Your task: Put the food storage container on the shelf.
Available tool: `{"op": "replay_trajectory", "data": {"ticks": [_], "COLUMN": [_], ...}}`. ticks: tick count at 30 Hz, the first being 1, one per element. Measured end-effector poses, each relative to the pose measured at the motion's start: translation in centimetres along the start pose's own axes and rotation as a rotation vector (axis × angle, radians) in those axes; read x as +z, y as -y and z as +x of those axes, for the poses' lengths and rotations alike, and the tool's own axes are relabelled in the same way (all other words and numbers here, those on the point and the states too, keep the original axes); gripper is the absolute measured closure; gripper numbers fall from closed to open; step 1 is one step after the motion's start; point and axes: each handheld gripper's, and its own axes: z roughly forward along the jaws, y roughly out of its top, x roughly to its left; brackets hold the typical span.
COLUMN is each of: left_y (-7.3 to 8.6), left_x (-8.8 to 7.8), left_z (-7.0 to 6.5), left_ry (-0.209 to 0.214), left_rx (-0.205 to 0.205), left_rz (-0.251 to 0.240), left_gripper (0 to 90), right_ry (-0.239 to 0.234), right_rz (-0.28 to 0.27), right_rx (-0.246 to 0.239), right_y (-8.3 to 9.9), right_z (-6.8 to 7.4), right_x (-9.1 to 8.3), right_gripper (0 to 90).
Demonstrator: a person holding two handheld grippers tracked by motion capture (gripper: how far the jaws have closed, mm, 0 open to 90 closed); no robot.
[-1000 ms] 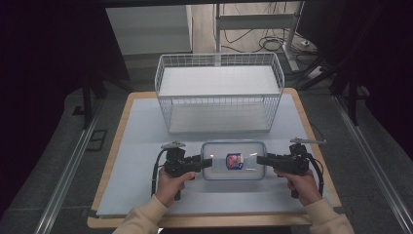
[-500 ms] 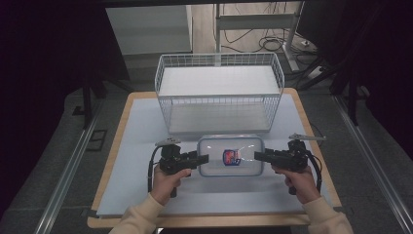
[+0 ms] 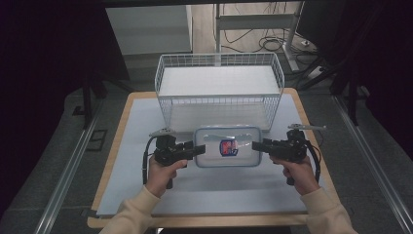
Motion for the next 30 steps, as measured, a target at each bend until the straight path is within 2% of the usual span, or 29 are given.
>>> {"op": "replay_trajectory", "data": {"ticks": [20, 30], "left_y": [-5.2, -7.3], "left_x": [-2.5, -3.3], "left_z": [-1.1, -1.6], "left_ry": [-0.017, -0.021], "left_rx": [0.048, 0.069], "left_rz": [-0.053, -0.071], "left_gripper": [47.6, 47.4], "right_ry": [-0.005, -0.008], "right_rz": [-0.044, -0.066], "right_rx": [-0.058, -0.076], "right_y": [-5.5, -7.5], "right_z": [2.5, 3.4], "right_x": [-0.3, -0.5], "right_gripper": [47.7, 47.7]}}
